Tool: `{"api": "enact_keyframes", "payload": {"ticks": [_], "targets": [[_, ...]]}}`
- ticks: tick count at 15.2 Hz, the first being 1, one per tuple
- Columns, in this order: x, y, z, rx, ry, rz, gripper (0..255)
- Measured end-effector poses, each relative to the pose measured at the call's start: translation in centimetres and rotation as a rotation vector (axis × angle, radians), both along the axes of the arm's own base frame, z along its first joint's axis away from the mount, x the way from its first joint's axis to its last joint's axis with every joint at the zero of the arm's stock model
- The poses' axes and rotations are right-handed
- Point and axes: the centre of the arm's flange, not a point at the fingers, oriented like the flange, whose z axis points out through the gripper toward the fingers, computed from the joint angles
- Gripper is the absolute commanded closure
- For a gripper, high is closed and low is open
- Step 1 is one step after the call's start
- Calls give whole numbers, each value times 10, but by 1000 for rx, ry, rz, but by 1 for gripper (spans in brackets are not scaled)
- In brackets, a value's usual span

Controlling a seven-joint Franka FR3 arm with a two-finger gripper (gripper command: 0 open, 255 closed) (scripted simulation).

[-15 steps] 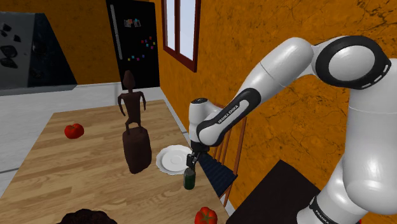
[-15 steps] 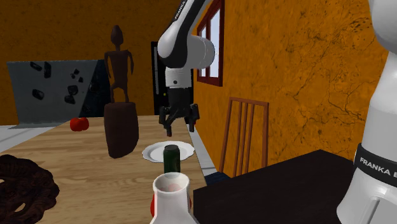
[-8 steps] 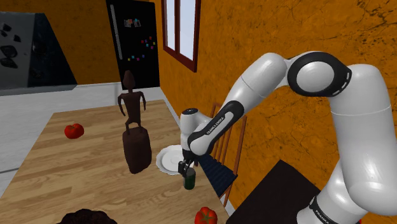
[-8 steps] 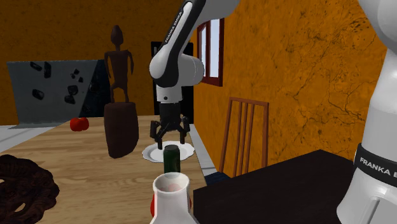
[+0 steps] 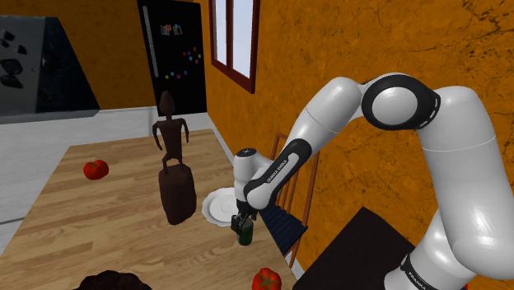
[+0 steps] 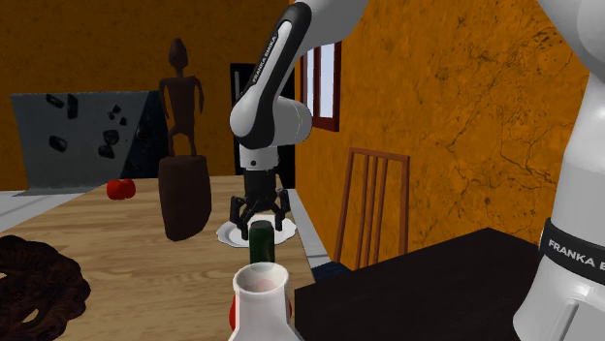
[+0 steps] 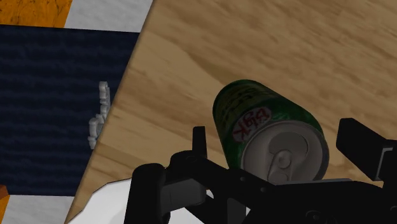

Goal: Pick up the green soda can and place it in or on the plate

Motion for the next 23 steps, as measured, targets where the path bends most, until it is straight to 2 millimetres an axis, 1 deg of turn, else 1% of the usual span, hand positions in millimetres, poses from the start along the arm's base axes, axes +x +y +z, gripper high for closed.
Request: {"api": "enact_keyframes", "payload": {"ticks": [3, 4, 14, 20, 23], "targets": [[0, 0, 0, 0, 0, 0, 0], [0, 0, 0, 0, 0, 0, 255], [0, 0, -1, 0, 0, 0, 255], [0, 0, 25, 0, 0, 0, 255], [0, 0, 42, 0, -1, 0, 255]]}}
